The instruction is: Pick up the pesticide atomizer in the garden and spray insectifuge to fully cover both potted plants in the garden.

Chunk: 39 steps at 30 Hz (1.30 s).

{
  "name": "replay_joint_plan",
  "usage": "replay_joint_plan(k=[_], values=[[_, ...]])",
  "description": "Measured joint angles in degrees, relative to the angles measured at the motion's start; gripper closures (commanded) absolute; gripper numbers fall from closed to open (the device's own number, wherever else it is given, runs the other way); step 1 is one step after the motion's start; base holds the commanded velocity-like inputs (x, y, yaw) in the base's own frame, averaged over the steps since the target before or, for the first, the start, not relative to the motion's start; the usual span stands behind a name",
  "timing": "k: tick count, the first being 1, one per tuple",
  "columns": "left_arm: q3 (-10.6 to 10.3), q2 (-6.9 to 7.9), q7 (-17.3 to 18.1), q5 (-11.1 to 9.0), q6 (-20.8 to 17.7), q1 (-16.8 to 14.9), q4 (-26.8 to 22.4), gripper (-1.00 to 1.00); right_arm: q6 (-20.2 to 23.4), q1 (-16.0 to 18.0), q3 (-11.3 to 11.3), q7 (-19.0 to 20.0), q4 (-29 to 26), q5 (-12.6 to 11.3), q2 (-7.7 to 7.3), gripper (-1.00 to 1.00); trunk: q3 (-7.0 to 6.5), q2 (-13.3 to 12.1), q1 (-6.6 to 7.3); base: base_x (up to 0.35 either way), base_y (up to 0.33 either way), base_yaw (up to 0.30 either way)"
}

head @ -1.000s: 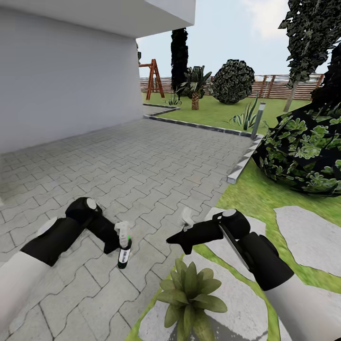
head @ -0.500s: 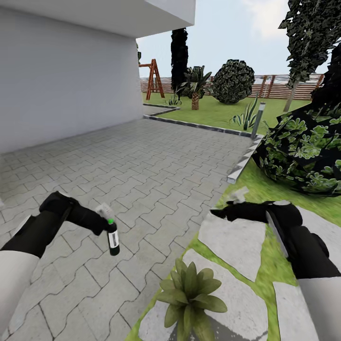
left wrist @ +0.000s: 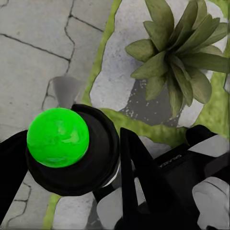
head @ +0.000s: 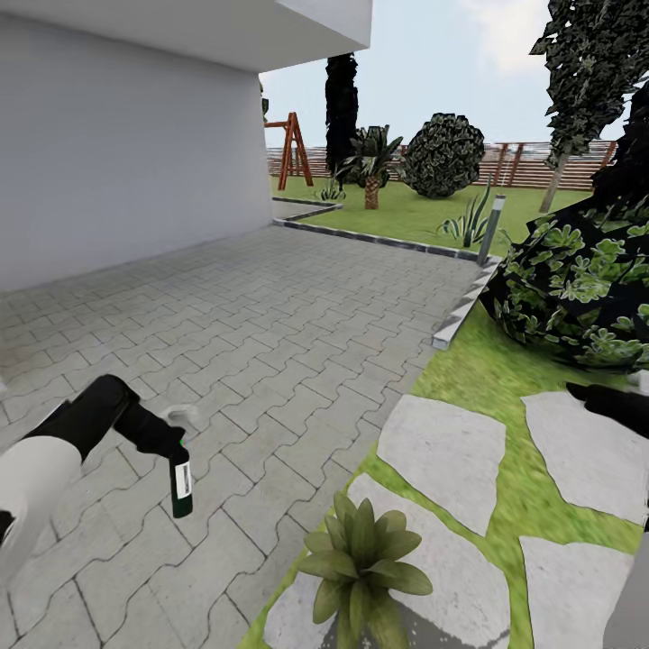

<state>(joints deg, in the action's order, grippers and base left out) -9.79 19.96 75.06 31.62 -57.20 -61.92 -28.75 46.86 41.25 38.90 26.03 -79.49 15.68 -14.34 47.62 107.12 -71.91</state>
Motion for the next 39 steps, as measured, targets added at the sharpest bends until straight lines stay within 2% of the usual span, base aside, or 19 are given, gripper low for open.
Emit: replay_joint_plan(k=[7,14,15,17,18,19,21,24,28,31,34,37,39], values=[[0.0,-0.11,0.2,-0.02,0.12,-0.47,1.12,1.0,0.31,0.0,0.91,-0.22,-0.07,-0.14,0.01,-1.0,0.0,0.0,0.0,0.0,0.0,-0.012],[-0.63,-0.5,-0.11,0.04,0.12,-0.46,1.59,1.0,0.45,-0.02,0.94,-0.22,-0.1,-0.21,-0.01,-1.0,0.0,0.0,0.0,0.0,0.0,-0.226],[-1.2,-0.61,-0.13,0.05,0.09,-0.46,1.68,1.0,0.45,-0.02,0.93,-0.22,-0.1,-0.21,-0.01,-1.0,0.0,0.0,0.0,0.0,0.0,-0.263],[-4.73,-1.19,-0.14,0.07,0.06,-0.46,2.17,1.0,0.45,-0.02,0.88,-0.22,-0.1,-0.21,-0.01,-1.0,0.0,0.0,0.0,0.0,0.0,-0.264],[-7.7,-1.52,-0.13,0.12,0.07,-0.46,3.21,1.0,0.45,-0.02,0.87,-0.22,-0.1,-0.21,-0.01,-1.0,0.01,0.0,0.0,0.0,0.0,-0.265],[-9.61,-1.69,-0.1,0.11,0.08,-0.46,4.05,1.0,0.45,-0.02,0.86,-0.22,-0.1,-0.18,-0.01,-1.0,0.01,0.0,0.0,0.0,0.0,-0.265],[-12.03,-2.41,-0.07,0.0,0.03,-0.47,5.16,1.0,0.45,-0.02,0.86,-0.22,-0.1,-0.11,-0.01,-1.0,0.0,0.0,0.0,0.0,0.0,-0.265],[-13.5,-3.1,-0.06,0.01,0.05,-0.47,5.74,1.0,0.45,-0.02,0.82,-0.22,-0.1,0.05,-0.01,-1.0,0.0,0.0,0.0,0.0,0.0,-0.265],[-14.14,-3.27,-0.07,0.06,0.11,-0.42,5.85,1.0,0.45,-0.02,0.78,-0.28,-0.04,0.12,-0.01,-1.0,-0.03,0.0,0.0,0.0,0.0,-0.265],[-16.29,-3.43,-0.03,0.06,0.12,-0.39,5.91,1.0,0.44,-0.02,0.71,-0.3,-0.01,0.13,0.02,-1.0,-0.09,0.0,0.0,0.0,0.0,-0.258],[-18.21,-4.8,0.03,-0.07,0.06,-0.38,5.95,1.0,0.4,-0.01,0.71,-0.31,0.0,0.14,0.03,-1.0,-0.14,0.0,0.0,0.0,0.0,-0.116],[-18.71,-5.9,0.04,-0.05,0.07,-0.37,5.9,1.0,0.4,0.0,0.68,-0.27,0.01,0.09,0.07,-1.0,-0.15,0.0,0.0,0.0,0.0,-0.025],[-18.79,-6.07,0.08,0.0,0.1,-0.38,5.86,1.0,0.43,0.0,0.63,-0.25,0.0,0.1,0.1,-1.0,-0.15,0.0,0.0,0.0,0.0,-0.103]])
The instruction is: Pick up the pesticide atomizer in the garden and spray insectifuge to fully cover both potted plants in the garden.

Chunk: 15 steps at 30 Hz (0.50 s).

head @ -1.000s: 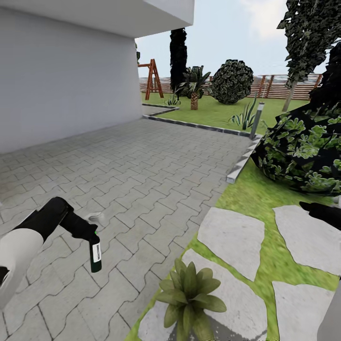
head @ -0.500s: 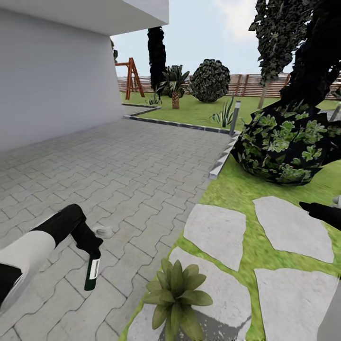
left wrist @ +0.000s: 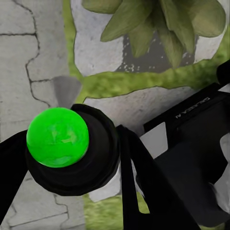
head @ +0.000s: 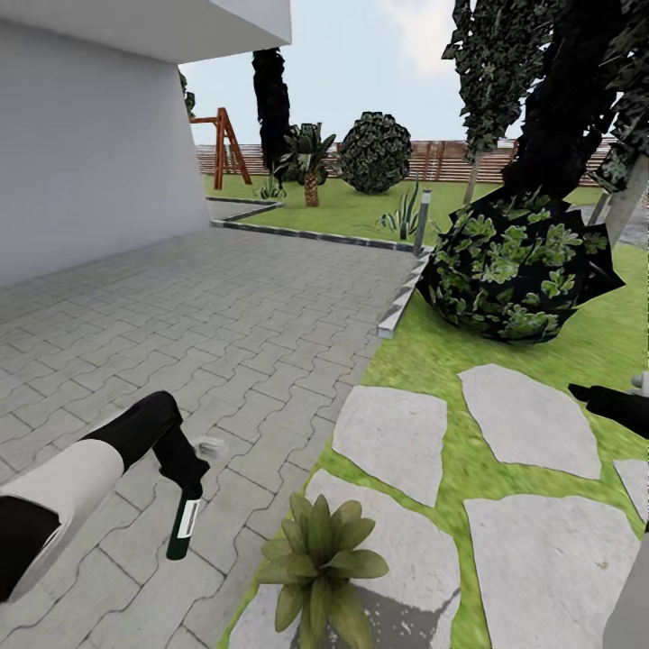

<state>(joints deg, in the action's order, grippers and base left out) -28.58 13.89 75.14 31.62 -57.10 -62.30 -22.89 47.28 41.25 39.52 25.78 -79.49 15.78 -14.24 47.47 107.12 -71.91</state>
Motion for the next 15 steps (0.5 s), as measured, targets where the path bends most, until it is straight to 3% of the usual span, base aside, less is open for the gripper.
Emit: replay_joint_plan(k=[6,15], values=[[-0.04,-0.2,0.04,0.03,0.02,0.31,-0.07,1.0,0.03,-0.01,-0.03,0.03,-0.1,0.03,1.31,-1.0,-0.08,0.0,0.0,0.0,0.0,-0.234],[0.04,-0.22,0.21,0.03,0.01,0.77,-0.07,1.0,0.04,-0.01,0.0,0.02,-0.1,0.04,1.47,-1.0,-0.2,0.0,0.0,-0.004,-0.005,-0.262]])
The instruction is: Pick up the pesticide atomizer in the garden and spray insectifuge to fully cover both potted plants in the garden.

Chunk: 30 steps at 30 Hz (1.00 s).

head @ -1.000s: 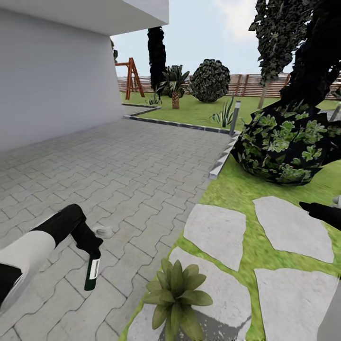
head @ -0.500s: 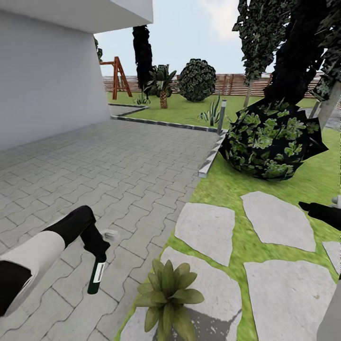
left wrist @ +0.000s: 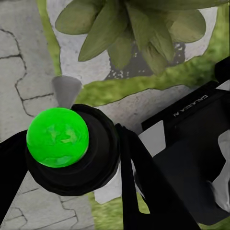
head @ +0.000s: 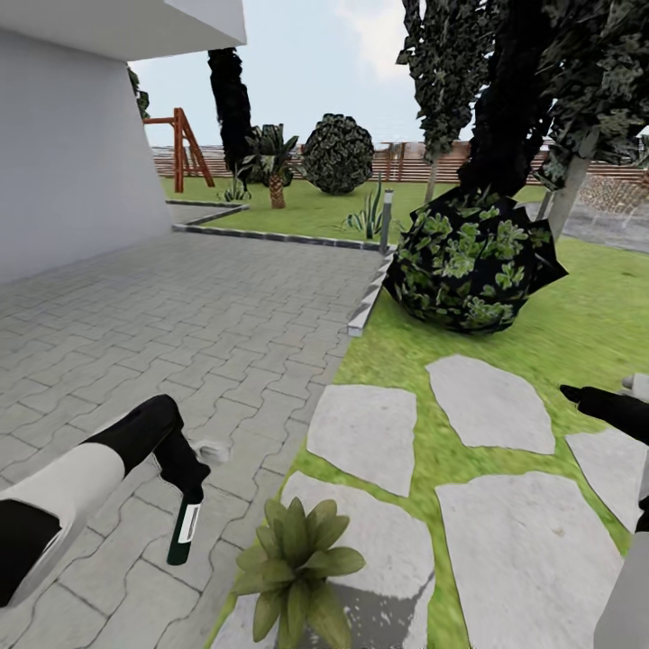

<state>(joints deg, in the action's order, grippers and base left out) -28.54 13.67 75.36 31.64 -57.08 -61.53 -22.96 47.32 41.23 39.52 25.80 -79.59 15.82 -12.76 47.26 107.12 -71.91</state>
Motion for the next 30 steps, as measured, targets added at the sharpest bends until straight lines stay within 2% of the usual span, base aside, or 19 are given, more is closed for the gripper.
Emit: replay_joint_plan(k=[8,17,30], values=[[0.01,0.01,0.09,-0.01,0.01,0.26,-0.1,1.0,0.09,0.01,0.05,0.01,-0.01,0.01,-0.05,-1.0,0.19,0.0,-0.02,-0.129,-0.145,-0.204],[-0.07,0.02,-0.06,-0.03,-0.04,2.6,-0.12,1.0,0.06,0.02,-0.01,0.02,0.02,-0.18,-0.08,-1.0,0.24,-0.01,-0.02,-0.137,-0.146,-0.012],[-0.14,0.02,-0.18,-0.01,-0.01,3.54,-0.04,1.0,0.06,0.02,0.05,0.02,0.02,-0.37,-0.07,-1.0,0.93,0.0,0.0,-0.008,-0.008,0.0]])
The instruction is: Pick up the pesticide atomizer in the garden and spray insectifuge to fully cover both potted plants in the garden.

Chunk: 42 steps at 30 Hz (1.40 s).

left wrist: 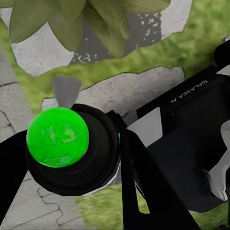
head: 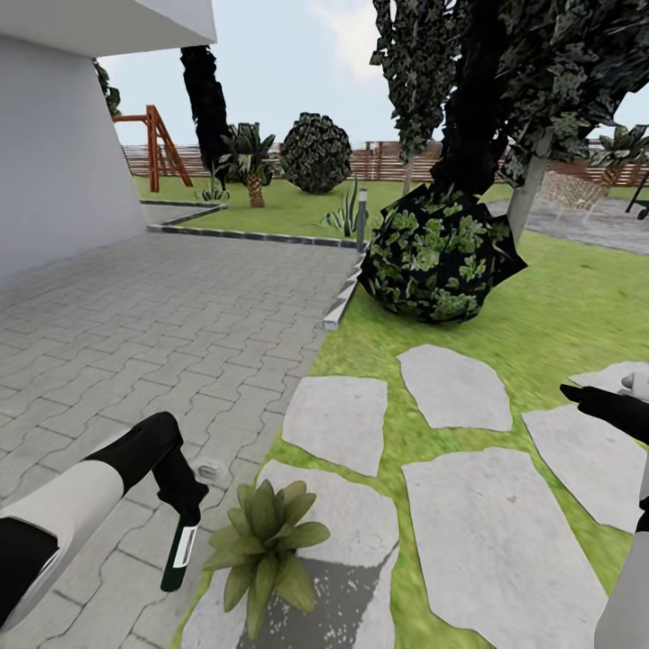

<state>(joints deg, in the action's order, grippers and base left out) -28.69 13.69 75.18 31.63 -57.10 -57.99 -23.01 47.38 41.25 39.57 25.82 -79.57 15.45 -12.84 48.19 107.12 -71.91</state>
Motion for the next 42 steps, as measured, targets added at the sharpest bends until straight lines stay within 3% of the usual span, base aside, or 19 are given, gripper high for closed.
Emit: replay_joint_plan(k=[8,15,25,31,42], values=[[-3.09,-0.03,0.01,0.02,0.02,-0.01,0.13,1.0,0.01,-0.01,-0.07,0.02,-0.01,0.24,0.06,-1.0,0.08,0.0,0.0,0.0,0.0,-0.082],[-3.36,-0.02,0.03,0.0,0.04,-0.01,0.14,1.0,0.01,-0.01,-0.08,0.07,-0.01,0.2,0.07,-1.0,0.08,0.0,0.0,0.0,0.015,-0.241],[-3.45,0.0,-0.08,0.02,0.03,0.98,0.11,1.0,-0.01,0.0,-0.08,-0.01,0.09,0.3,0.09,-1.0,0.08,0.0,0.0,0.0,0.155,-0.022],[-5.65,0.0,-0.13,0.05,0.03,4.13,0.02,1.0,0.0,0.0,-0.15,0.01,0.09,0.37,0.09,-1.0,0.08,0.0,0.0,0.0,0.008,-0.022],[-5.91,-0.02,-0.08,0.01,0.04,4.83,-0.05,1.0,2.06,0.0,-0.26,-0.01,0.0,0.37,0.09,-1.0,0.08,0.0,0.0,0.0,0.0,-0.182]])
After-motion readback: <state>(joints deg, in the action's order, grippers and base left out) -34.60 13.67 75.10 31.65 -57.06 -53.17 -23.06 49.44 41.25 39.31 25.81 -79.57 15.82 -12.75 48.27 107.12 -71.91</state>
